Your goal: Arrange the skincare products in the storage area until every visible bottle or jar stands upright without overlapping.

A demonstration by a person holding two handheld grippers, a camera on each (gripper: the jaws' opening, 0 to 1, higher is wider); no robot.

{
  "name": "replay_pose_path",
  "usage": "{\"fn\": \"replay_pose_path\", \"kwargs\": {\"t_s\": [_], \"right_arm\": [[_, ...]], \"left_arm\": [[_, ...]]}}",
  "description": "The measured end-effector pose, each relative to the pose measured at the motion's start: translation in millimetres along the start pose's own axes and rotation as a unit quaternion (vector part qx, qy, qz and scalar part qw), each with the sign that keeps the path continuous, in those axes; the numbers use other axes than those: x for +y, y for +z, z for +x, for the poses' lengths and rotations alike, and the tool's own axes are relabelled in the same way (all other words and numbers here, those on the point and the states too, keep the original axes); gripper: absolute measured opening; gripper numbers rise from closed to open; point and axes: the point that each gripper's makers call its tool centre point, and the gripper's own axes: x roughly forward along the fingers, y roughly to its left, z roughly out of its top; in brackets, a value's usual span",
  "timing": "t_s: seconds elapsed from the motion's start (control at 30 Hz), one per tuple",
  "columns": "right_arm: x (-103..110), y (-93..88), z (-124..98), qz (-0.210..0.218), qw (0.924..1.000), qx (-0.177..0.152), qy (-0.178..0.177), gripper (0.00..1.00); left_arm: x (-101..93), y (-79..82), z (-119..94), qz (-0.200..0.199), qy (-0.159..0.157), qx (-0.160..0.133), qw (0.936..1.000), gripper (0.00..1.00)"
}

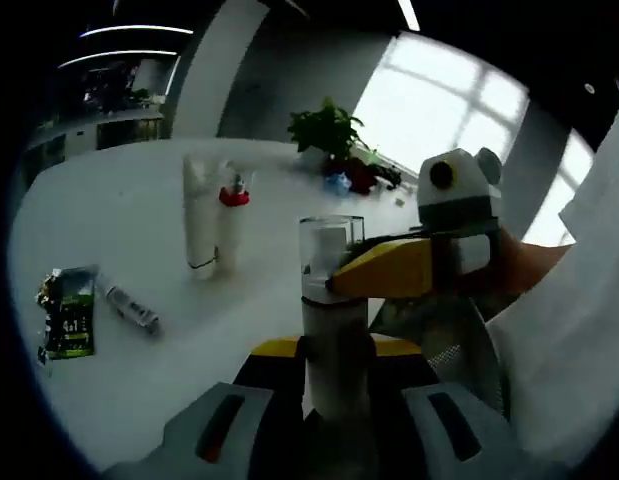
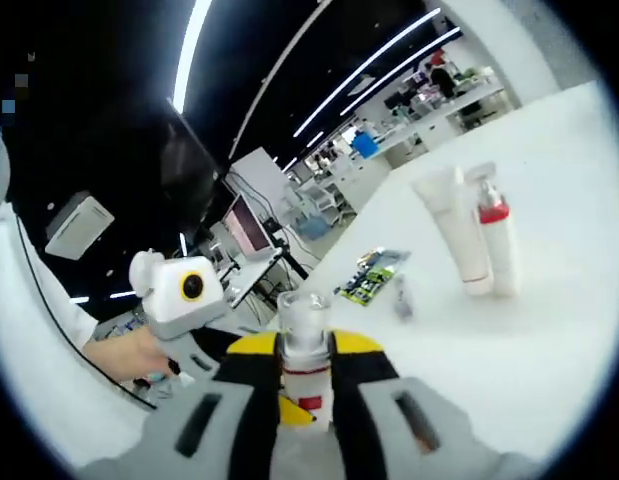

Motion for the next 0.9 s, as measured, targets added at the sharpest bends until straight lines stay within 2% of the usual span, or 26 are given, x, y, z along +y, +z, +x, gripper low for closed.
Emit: {"fn": "replay_pose_path", "kwargs": {"t_s": [0.07, 0.17, 0.23, 0.3, 0.4, 0.57, 0.73, 0.9], "right_arm": [[-2.5, -1.8, 0.6, 0.003, 0.9998, 0.005, -0.02, 0.17], [-7.8, -2.0, 0.7, 0.011, 0.999, 0.007, -0.042, 0.17], [-9.9, -1.7, 0.7, 0.017, 0.9986, 0.005, -0.049, 0.17], [-14.1, -2.5, 0.8, 0.034, 0.9976, 0.006, -0.059, 0.17], [-17.0, -4.9, 0.5, 0.037, 0.9971, 0.011, -0.066, 0.17], [-18.5, -5.3, -2.9, 0.044, 0.9967, 0.011, -0.068, 0.18], [-17.5, -3.4, -3.1, 0.055, 0.997, -0.001, -0.054, 0.18], [-13.2, 1.3, -5.1, 0.041, 0.9984, -0.011, -0.036, 0.18]], "left_arm": [[1.6, -2.4, 1.9, 0.008, 0.018, 0.008, 0.9998, 0.2], [7.2, -5.4, 3.9, -0.003, 0.05, 0.016, 0.9986, 0.2], [7.9, -6.4, 5.8, 0.0, 0.066, 0.02, 0.9976, 0.19], [13.0, -9.0, 7.3, 0.005, 0.096, 0.03, 0.9949, 0.19], [13.3, -11.8, 12.1, -0.001, 0.107, 0.036, 0.9936, 0.18], [12.6, -11.2, 10.0, -0.004, 0.099, 0.034, 0.9945, 0.18], [12.9, -9.2, 8.8, 0.003, 0.095, 0.034, 0.9949, 0.17], [9.9, -5.5, 7.4, -0.018, 0.074, 0.019, 0.9969, 0.17]]}}
